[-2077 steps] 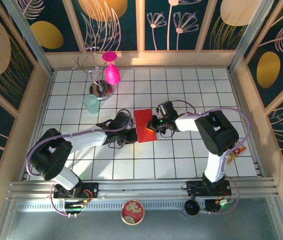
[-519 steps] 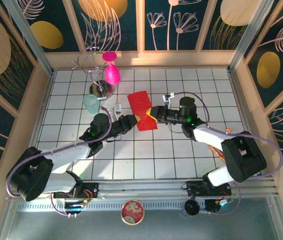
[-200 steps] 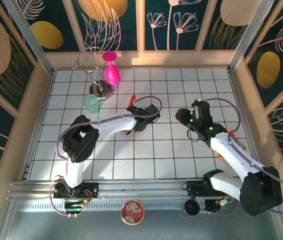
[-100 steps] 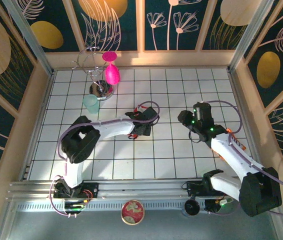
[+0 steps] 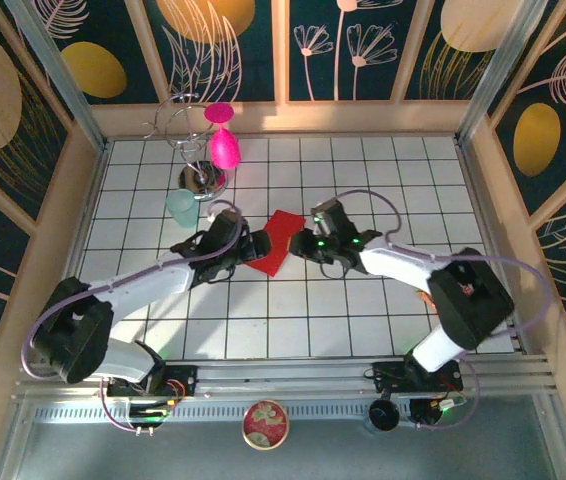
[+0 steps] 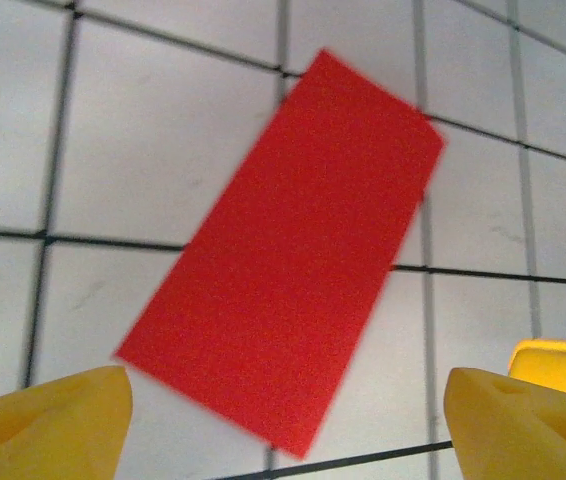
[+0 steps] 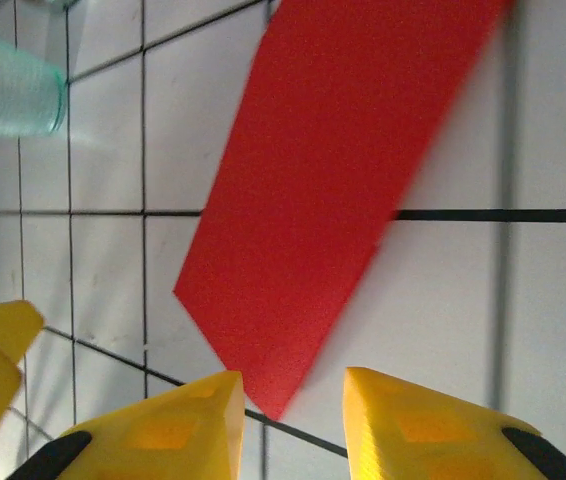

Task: Fold a paper plane with a square sheet of paper (pick it up from the middle)
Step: Turn over the paper at the center of the table, then third fold the triangle at the center of the table.

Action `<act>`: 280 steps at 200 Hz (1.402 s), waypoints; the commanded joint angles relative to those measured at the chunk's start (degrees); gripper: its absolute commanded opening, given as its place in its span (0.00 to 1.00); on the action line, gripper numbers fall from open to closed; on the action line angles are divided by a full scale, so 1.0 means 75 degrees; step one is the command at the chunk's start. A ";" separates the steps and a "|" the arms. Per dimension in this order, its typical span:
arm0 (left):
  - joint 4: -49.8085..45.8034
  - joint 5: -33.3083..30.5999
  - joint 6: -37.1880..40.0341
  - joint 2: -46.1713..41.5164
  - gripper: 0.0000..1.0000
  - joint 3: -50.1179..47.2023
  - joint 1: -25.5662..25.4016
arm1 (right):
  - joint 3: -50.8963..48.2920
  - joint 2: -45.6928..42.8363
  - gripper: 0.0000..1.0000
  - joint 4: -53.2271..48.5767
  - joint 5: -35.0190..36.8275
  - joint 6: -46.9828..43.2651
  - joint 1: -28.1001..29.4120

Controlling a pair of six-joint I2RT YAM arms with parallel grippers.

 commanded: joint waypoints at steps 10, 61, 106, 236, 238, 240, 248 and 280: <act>0.0522 0.0068 -0.0674 -0.0780 0.86 -0.1053 0.0414 | 0.0896 0.1142 0.31 0.0269 -0.0597 0.0190 0.0403; 0.0894 0.0199 -0.0909 -0.1413 0.92 -0.1788 0.0695 | 0.1640 0.2155 0.30 -0.0610 -0.0797 -0.0067 0.0400; 0.1229 0.0533 -0.0745 -0.1208 0.96 -0.1728 0.0700 | 0.1575 0.2351 0.31 -0.1606 -0.0692 -0.1320 0.0000; 0.2347 0.2394 -0.0809 0.0111 0.98 -0.1272 0.0262 | -0.0408 -0.0159 0.33 0.0065 -0.0497 -0.0898 -0.0606; 0.2376 0.2400 -0.0853 0.0143 0.98 -0.1269 0.0238 | -0.0441 -0.0159 0.33 0.0109 -0.0491 -0.0836 -0.0604; 0.2413 0.2405 -0.0872 0.0168 0.97 -0.1271 0.0206 | -0.0469 -0.0159 0.33 0.0155 -0.0487 -0.0789 -0.0612; 0.2559 0.2432 -0.1005 0.0271 0.95 -0.1283 0.0124 | -0.0542 -0.0124 0.32 0.0274 -0.0471 -0.0618 -0.0603; 0.3157 0.2806 -0.1410 0.0753 0.80 -0.1319 -0.0020 | -0.0284 0.0322 0.30 0.0144 -0.0594 -0.0603 -0.0638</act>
